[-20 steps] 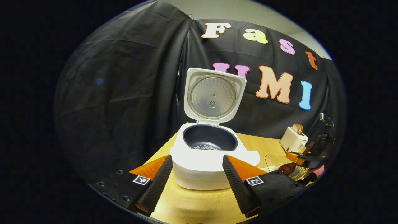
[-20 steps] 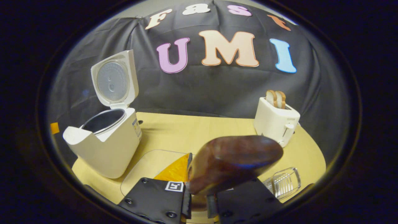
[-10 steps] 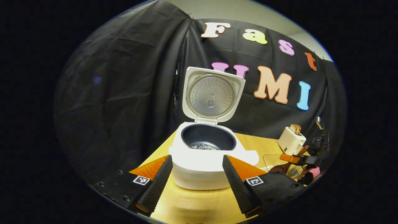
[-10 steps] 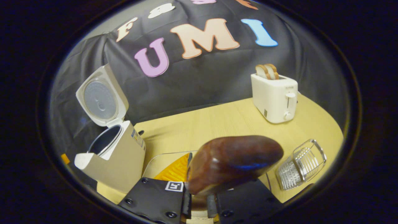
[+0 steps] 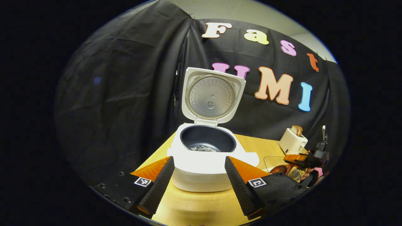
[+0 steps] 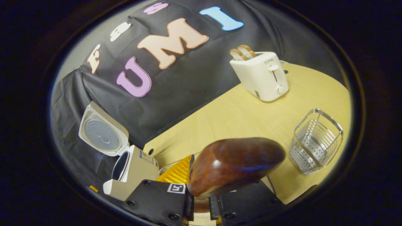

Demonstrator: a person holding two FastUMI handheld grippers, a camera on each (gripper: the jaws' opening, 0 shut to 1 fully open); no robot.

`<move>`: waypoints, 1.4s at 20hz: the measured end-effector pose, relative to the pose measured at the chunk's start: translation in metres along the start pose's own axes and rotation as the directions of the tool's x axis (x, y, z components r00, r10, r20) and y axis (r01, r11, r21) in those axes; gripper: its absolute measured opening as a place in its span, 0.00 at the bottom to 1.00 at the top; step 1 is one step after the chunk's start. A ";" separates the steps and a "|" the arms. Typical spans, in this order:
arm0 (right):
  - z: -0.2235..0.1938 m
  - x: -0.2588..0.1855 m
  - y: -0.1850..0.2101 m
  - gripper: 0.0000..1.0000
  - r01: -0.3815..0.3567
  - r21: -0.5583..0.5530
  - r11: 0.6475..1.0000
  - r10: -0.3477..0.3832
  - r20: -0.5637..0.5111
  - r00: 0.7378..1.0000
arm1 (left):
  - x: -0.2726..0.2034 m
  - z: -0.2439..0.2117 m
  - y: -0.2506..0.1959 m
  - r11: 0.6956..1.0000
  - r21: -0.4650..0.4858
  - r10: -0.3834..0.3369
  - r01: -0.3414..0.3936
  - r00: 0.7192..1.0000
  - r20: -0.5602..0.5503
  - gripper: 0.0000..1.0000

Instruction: Close the left gripper, press the button to open the rice cooker; take a wooden spoon from the chopstick holder with the right hand, scoop a spoonful of rice and pour it into the rice cooker, then put the wooden spoon back into the chopstick holder.

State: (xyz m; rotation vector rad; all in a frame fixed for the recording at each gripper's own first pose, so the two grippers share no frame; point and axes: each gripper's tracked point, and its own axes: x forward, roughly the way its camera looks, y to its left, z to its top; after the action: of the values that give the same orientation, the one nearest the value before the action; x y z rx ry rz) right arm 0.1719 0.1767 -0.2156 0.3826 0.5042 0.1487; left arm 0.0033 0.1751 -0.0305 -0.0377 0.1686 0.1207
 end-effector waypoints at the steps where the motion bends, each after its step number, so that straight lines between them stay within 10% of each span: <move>1: 0.003 -0.001 -0.002 0.22 0.001 0.002 1.000 -0.001 0.005 1.000 | 0.000 0.000 -0.001 1.000 0.002 -0.002 0.002 1.000 0.000 0.95; 14: 0.066 -0.039 0.041 0.22 -0.100 0.128 0.987 0.089 0.090 0.992 | -0.002 0.002 -0.007 1.000 -0.020 -0.020 0.020 1.000 0.009 0.95; 28: 0.076 -0.024 0.218 0.22 -0.309 0.132 0.942 0.299 0.091 0.950 | -0.018 -0.007 0.006 0.997 -0.070 -0.016 0.016 1.000 0.003 0.96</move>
State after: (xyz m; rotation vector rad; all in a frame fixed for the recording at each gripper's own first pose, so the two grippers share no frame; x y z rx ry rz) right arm 0.1793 0.3469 -0.0586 0.6061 0.3855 0.3982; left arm -0.0167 0.1788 -0.0346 -0.1087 0.1614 0.1103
